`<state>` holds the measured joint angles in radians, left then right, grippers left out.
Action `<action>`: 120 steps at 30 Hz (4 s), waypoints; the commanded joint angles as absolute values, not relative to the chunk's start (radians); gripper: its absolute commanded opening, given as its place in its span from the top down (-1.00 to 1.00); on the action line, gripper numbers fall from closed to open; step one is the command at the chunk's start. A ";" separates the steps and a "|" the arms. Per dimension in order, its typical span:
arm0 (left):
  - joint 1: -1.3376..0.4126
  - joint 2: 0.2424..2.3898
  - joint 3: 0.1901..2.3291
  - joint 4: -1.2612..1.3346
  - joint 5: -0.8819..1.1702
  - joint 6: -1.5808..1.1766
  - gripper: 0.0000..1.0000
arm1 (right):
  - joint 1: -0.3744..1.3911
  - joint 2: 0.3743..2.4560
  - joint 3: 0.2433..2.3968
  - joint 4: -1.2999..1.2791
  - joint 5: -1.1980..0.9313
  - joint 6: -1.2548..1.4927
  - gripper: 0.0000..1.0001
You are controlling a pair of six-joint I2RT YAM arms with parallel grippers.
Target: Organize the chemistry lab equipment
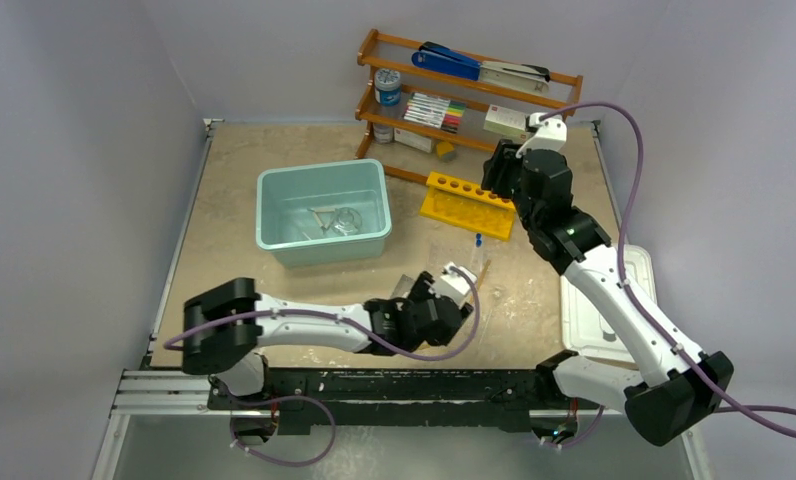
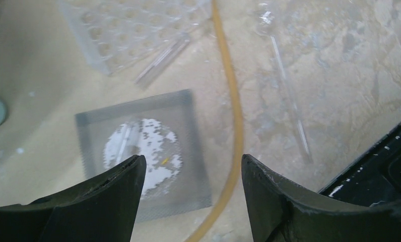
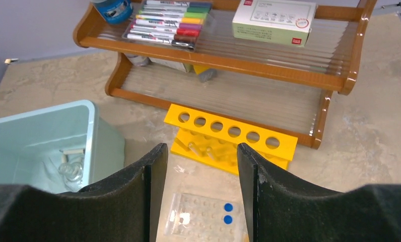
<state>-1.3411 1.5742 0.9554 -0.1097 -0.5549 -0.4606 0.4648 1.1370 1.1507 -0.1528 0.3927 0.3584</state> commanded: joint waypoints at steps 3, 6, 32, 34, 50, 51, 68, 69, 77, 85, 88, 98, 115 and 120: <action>-1.430 1.749 1.102 -0.033 -0.643 -0.475 -0.33 | 0.463 1.114 1.120 -0.164 0.437 0.348 -0.13; -1.431 1.796 1.110 -0.021 -0.639 -0.470 -0.30 | 0.463 1.112 1.117 -0.167 0.445 0.328 -0.14; -1.397 1.873 1.138 -0.084 -0.618 -0.507 0.84 | 0.459 1.107 1.054 -0.133 0.438 0.318 -0.16; -1.388 1.820 1.138 -0.096 -0.624 -0.495 0.84 | 0.458 1.113 1.047 -0.126 0.428 0.324 -0.16; -1.302 1.515 1.214 -0.224 -0.694 -0.406 1.00 | 0.452 1.123 0.997 -0.072 0.396 0.316 -0.16; -1.294 1.499 1.213 -0.232 -0.704 -0.405 1.00 | 0.452 1.136 1.005 -0.075 0.391 0.318 -0.16; -1.199 1.151 1.201 -0.317 -0.926 -0.352 1.00 | 0.453 1.183 1.039 -0.036 0.304 0.350 -0.16; -1.182 1.138 1.201 -0.324 -0.949 -0.352 1.00 | 0.452 1.183 1.039 -0.038 0.307 0.349 -0.16; -1.015 1.102 1.255 -0.318 -0.998 -0.339 1.00 | 0.452 1.198 1.054 -0.032 0.298 0.346 -0.16; -0.935 1.199 1.451 -0.289 -1.032 -0.174 1.00 | 0.452 1.210 1.053 -0.020 0.290 0.333 -0.16; -0.910 1.229 1.473 -0.223 -1.081 -0.081 1.00 | 0.452 1.214 1.042 -0.013 0.288 0.334 -0.16; -0.663 1.284 1.376 -0.166 -0.915 -0.180 1.00 | 0.453 1.225 1.025 -0.003 0.297 0.316 -0.16; -0.496 1.327 1.062 -0.057 -0.779 -0.584 1.00 | 0.451 1.305 0.953 0.056 0.276 0.313 -0.16; -0.483 1.354 1.022 -0.031 -0.773 -0.659 1.00 | 0.451 1.305 0.922 0.064 0.276 0.315 -0.16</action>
<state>-0.4980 1.3449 1.0496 -0.1112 -0.7872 -0.5606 0.4557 1.3266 0.9363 0.0216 0.2733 0.3241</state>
